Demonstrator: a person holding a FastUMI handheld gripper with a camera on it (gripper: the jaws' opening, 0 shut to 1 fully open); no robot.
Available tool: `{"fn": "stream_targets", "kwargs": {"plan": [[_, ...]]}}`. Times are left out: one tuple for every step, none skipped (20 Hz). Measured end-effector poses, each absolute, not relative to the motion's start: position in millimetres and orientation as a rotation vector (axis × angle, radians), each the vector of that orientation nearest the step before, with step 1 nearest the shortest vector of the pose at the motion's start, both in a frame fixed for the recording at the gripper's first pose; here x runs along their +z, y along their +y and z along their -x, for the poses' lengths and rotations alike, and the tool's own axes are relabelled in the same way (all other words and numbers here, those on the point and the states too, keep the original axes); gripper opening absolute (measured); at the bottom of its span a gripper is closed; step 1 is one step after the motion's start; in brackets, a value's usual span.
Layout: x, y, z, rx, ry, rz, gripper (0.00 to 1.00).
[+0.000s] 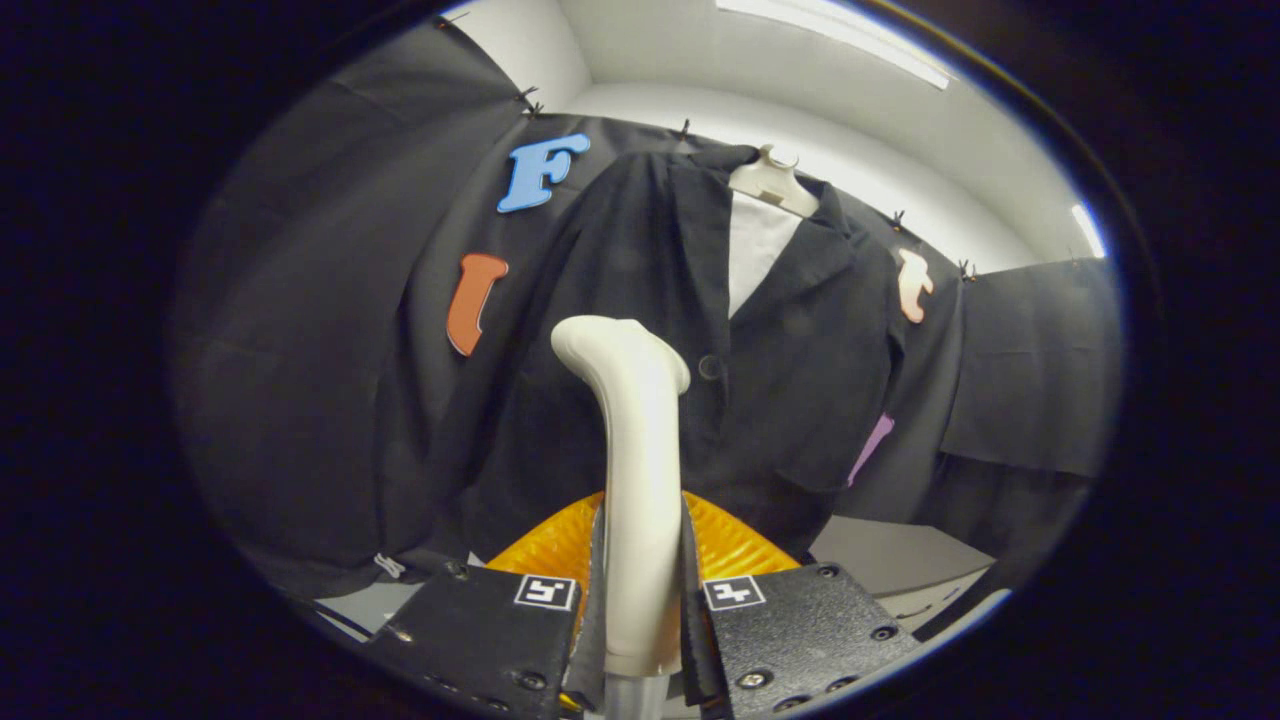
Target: Iron the clothes twice with a garment steamer, once on the left side and once on the right side.
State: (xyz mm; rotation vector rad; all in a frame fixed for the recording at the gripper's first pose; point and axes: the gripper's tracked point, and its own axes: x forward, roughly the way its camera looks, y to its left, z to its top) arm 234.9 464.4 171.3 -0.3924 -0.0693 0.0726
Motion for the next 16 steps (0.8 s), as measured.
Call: {"fn": "stream_targets", "kwargs": {"plan": [[157, 462, -234, 0.072, -0.040, 0.394, 0.33], [142, 459, -235, 0.074, -0.012, 0.400, 0.33], [128, 456, -235, 0.073, 0.015, 0.410, 0.33], [117, 454, -233, 0.074, 0.030, 0.421, 0.33], [107, 455, -229, 0.081, 0.038, 0.433, 0.33], [96, 455, -226, 0.085, 0.058, 0.443, 0.33], [85, 454, -221, 0.092, 0.087, 0.437, 0.33], [72, 449, -217, 0.093, 0.121, 0.427, 0.33], [61, 442, -211, 0.087, 0.148, 0.421, 0.33], [52, 436, -205, 0.082, 0.171, 0.415, 0.33], [44, 430, -200, 0.083, 0.192, 0.408, 0.33], [35, 425, -195, 0.084, 0.212, 0.406, 0.33], [29, 418, -189, 0.084, 0.230, 0.402, 0.33], [25, 408, -181, 0.079, 0.243, 0.398, 0.33], [21, 399, -174, 0.074, 0.256, 0.395, 0.33], [17, 390, -167, 0.077, 0.268, 0.394, 0.33]]}}
